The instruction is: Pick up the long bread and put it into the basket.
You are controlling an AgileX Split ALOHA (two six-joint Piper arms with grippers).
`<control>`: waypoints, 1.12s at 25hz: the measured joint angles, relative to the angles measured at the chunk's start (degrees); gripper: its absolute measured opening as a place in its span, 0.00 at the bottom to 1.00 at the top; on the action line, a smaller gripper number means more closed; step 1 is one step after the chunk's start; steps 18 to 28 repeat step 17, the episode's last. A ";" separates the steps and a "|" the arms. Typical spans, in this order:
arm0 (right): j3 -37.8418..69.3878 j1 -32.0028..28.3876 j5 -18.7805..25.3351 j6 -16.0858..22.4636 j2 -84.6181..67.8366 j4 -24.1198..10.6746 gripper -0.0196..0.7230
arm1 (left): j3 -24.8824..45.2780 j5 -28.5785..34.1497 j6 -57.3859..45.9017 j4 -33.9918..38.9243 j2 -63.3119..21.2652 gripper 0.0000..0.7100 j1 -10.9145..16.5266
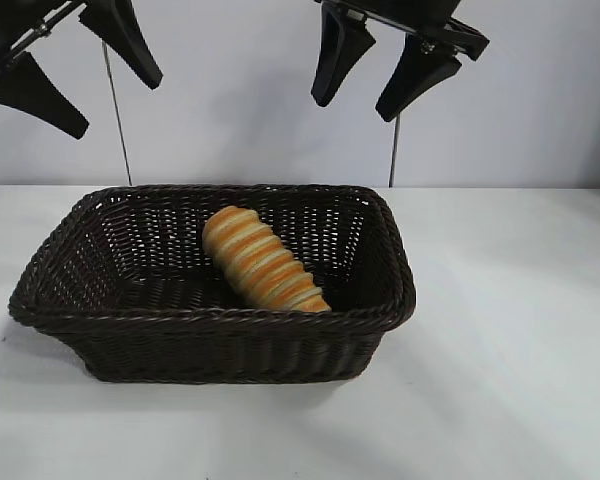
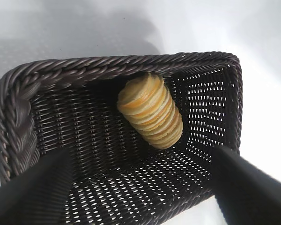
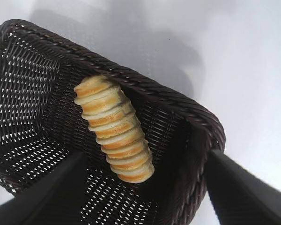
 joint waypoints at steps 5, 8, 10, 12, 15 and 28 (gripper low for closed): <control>0.00 0.00 0.00 0.00 0.00 0.00 0.72 | 0.00 -0.02 0.00 0.00 0.00 0.83 0.00; 0.00 0.00 0.02 0.00 0.00 0.00 0.72 | 0.00 -0.02 0.00 0.00 0.00 0.83 0.00; 0.00 0.00 0.28 0.00 0.00 0.00 0.72 | 0.00 -0.02 0.00 0.00 0.00 0.83 0.00; 0.00 0.00 0.63 0.00 0.00 0.00 0.72 | 0.00 -0.02 0.00 0.00 0.00 0.83 0.00; 0.00 0.00 1.31 0.00 0.00 0.00 0.72 | 0.00 -0.02 0.00 0.00 0.00 0.83 0.00; 0.00 0.00 1.43 0.00 0.00 0.00 0.72 | 0.00 -0.02 0.00 0.00 0.00 0.83 0.00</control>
